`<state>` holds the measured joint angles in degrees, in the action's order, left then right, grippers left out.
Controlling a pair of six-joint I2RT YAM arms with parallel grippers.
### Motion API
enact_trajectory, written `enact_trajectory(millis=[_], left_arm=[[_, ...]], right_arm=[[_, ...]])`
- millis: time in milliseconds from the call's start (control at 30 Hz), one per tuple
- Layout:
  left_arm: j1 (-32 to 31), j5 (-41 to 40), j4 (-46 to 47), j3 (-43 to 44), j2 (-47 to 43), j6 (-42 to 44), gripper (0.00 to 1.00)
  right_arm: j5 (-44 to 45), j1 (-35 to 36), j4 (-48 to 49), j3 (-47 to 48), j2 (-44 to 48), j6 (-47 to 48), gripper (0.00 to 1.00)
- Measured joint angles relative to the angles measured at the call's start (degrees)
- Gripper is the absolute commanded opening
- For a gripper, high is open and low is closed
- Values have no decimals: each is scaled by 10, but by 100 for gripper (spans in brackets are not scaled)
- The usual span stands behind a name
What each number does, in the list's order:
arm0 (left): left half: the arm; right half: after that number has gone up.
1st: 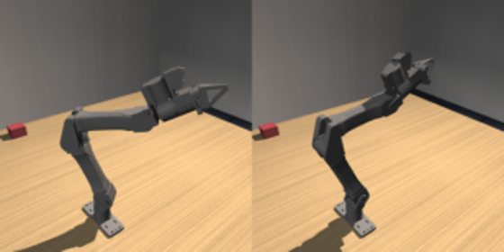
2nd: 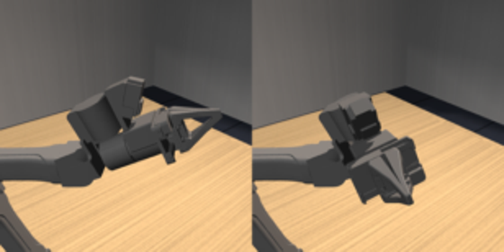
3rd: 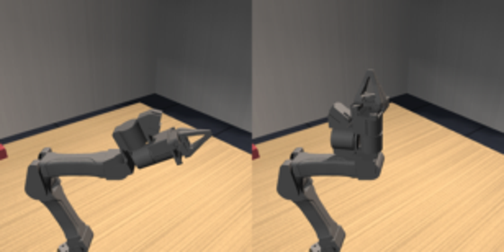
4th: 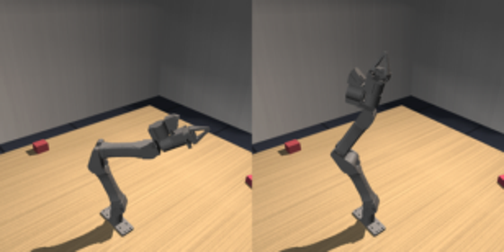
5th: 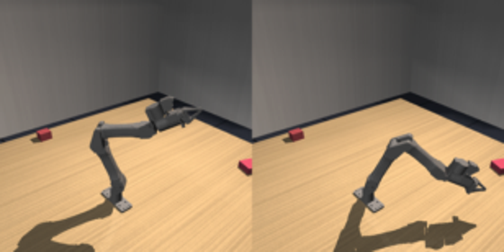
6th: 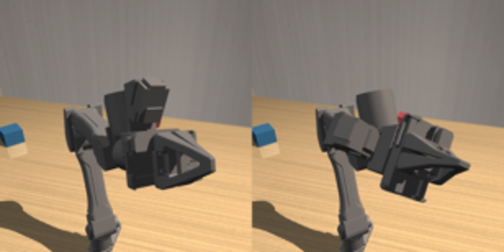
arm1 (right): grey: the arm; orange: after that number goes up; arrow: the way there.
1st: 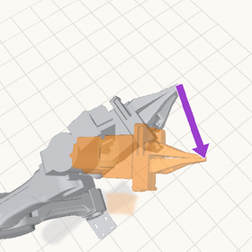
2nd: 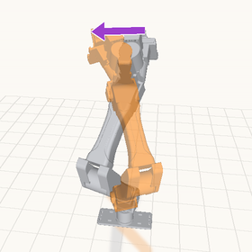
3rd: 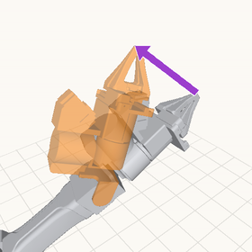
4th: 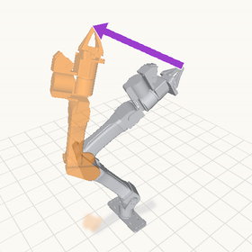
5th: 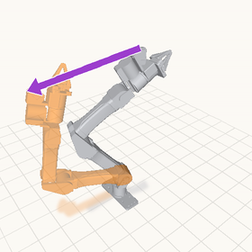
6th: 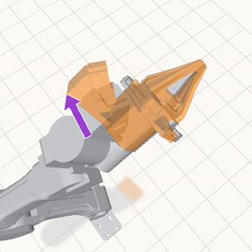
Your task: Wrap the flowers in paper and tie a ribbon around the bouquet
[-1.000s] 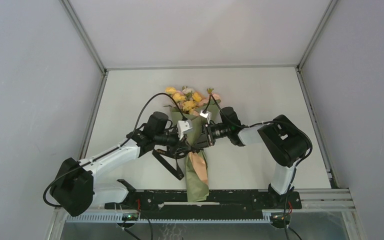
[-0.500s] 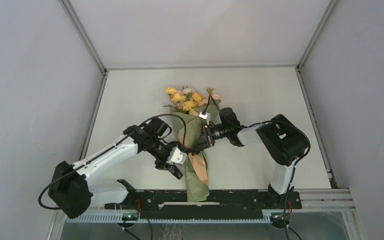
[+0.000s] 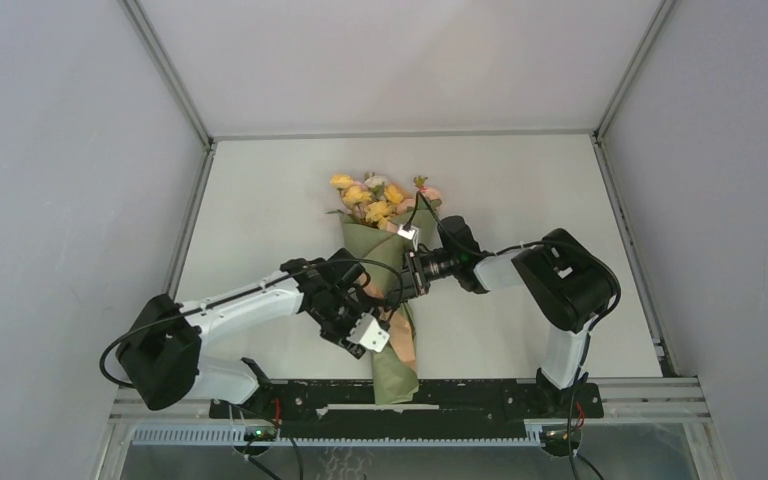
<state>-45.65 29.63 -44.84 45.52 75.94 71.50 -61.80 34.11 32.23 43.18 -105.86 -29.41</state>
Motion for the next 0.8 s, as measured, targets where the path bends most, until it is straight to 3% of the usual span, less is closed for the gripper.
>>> enact_trajectory(millis=[200,267,367,400,567,800], left_arm=[[-3,-44,-26,-9,27,38,56],[-5,-56,-26,-9,32,40,40],[-14,-76,-6,-9,43,21,3],[-16,-83,3,-9,46,12,0],[-18,-96,64,-9,47,-57,0],[10,-51,85,34,47,-254,0]], right_arm=[[0,-4,-12,0,0,10,34],[0,-4,-14,0,0,12,34],[0,-4,-18,0,0,16,34],[0,-4,-19,0,0,16,34],[-2,-4,-18,0,0,19,35],[-31,-4,20,1,-1,14,36]])
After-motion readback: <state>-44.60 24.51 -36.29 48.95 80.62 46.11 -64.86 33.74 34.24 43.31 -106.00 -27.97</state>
